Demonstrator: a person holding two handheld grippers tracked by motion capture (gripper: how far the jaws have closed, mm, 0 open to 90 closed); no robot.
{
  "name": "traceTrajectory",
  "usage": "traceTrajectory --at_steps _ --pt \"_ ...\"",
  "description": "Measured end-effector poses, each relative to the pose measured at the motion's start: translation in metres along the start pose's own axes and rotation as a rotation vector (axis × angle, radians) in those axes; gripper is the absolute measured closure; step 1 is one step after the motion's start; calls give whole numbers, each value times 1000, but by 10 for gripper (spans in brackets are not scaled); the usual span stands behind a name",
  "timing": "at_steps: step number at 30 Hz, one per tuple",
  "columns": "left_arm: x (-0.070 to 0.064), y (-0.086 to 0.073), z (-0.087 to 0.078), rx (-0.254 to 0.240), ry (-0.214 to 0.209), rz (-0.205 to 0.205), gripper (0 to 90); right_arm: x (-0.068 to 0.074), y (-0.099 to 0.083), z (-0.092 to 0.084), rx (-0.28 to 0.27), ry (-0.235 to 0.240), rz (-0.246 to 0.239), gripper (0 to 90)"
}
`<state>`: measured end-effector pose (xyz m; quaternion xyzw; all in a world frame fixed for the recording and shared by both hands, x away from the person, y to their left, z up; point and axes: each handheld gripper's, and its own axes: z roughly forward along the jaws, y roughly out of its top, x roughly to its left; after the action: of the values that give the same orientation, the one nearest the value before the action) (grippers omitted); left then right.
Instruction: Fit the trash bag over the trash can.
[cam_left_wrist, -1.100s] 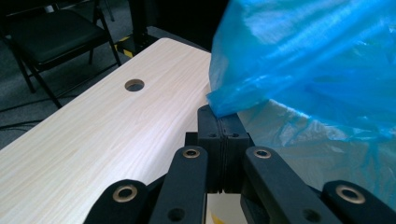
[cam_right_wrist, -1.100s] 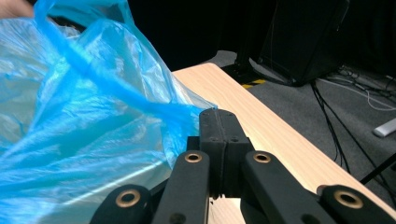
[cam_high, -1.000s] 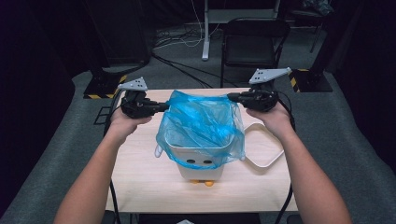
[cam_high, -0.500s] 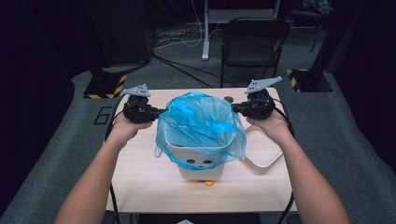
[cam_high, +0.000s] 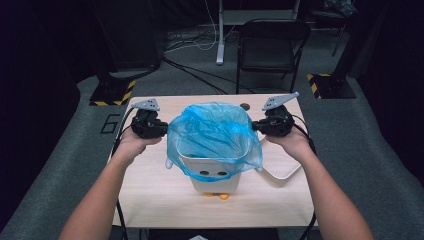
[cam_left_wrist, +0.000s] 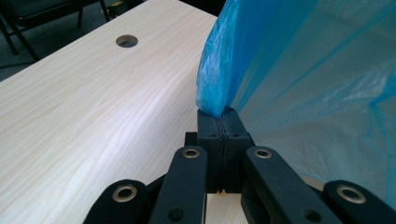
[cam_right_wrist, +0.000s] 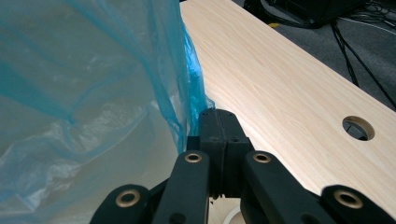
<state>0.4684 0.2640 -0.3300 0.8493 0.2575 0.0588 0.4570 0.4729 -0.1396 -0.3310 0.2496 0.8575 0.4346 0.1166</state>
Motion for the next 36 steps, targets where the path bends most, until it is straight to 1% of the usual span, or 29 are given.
traceTrajectory --at_steps 6,8,9,10,11,12,14,17,19,21,23,24,26,29,33,34,36 --pt "2 -7 -2 15 11 -9 887 -1 -7 1 14 4 13 900" --pt "-1 -8 -4 22 19 2 881 -1 -9 0 9 7 20 900" --pt "-2 -8 -6 28 35 10 853 0 -9 -1 9 6 22 893" --pt "-3 -8 -8 27 46 9 791 1 -9 -4 -2 -2 23 794" --pt "-4 -8 -12 21 60 -3 735 1 -9 -6 -12 -8 34 754" --pt "-5 -9 -16 11 66 -4 716 1 -10 -11 -30 -7 46 712" --pt "-7 -9 -24 -2 87 -7 671 0 -11 -20 -61 -13 55 664" --pt "-10 -10 -39 -25 112 -18 586 -1 -13 -33 -88 -18 61 613" --pt "-13 -9 -49 -47 110 -18 556 -1 -15 -42 -96 -31 67 573" --pt "-16 -9 -56 -65 106 -19 525 -1 -17 -49 -105 -43 67 554" --pt "-20 -8 -63 -97 84 -19 508 0 -18 -60 -121 -53 73 549" --pt "-23 -8 -66 -110 70 -17 499 2 -19 -65 -134 -50 75 549" --pt "-28 -7 -70 -122 46 -7 484 7 -18 -74 -157 -44 66 542" --pt "-37 -6 -75 -126 30 11 457 25 -14 -89 -187 -26 35 518" --pt "-46 -4 -79 -117 13 33 434 47 -8 -100 -197 3 -2 493" --pt "-49 -4 -81 -118 9 38 430 53 -7 -102 -196 9 -13 487" --pt "-52 -3 -83 -133 -11 41 424 64 -5 -106 -194 18 -33 478"
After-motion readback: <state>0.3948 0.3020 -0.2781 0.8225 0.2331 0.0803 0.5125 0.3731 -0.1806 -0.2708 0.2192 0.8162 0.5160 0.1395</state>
